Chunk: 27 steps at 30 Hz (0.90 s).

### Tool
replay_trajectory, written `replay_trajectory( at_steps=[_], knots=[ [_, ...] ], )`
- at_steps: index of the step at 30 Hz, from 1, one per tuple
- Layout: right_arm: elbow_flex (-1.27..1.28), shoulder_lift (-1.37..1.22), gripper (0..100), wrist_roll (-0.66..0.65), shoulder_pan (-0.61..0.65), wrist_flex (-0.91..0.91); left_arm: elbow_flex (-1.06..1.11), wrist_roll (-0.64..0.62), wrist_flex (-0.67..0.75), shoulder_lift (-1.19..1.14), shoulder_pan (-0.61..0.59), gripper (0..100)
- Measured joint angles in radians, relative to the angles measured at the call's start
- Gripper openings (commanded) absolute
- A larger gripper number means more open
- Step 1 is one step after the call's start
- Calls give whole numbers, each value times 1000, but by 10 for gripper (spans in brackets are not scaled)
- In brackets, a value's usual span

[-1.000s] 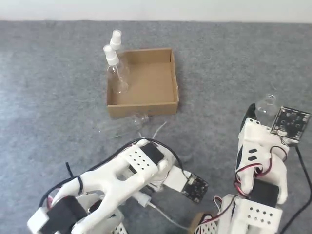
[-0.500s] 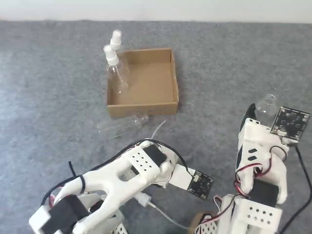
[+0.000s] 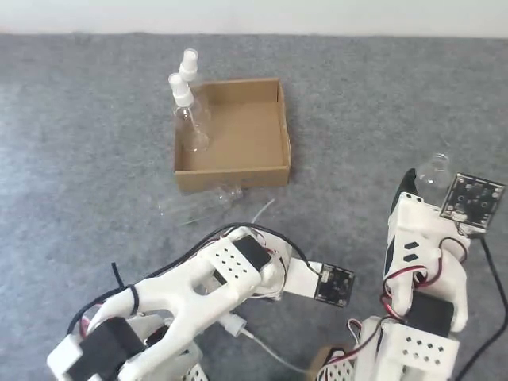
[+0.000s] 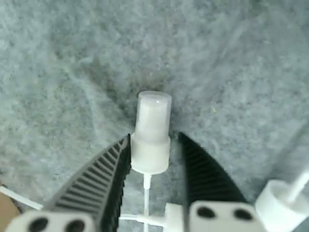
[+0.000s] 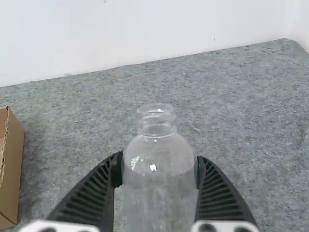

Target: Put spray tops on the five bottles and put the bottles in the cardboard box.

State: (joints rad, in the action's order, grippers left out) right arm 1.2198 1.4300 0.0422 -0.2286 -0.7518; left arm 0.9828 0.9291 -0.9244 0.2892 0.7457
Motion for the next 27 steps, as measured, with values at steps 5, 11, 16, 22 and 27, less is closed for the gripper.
replay_trajectory(
  at_steps=[5, 11, 16, 22, 27],
  knots=[
    [0, 0, 86, 0, 0, 0, 0, -52, 0, 0, 0, 210],
    [0, 0, 85, 0, -28, 0, 0, -57, 15, -2, 0, 210],
    [0, 0, 84, 0, -43, 5, -34, -57, 37, -2, 2, 209],
    [0, 0, 84, 0, -49, 15, -54, -57, 37, -5, 34, 207],
    [0, 0, 84, 0, -48, 15, -72, -57, 37, -87, 57, 205]
  ],
)
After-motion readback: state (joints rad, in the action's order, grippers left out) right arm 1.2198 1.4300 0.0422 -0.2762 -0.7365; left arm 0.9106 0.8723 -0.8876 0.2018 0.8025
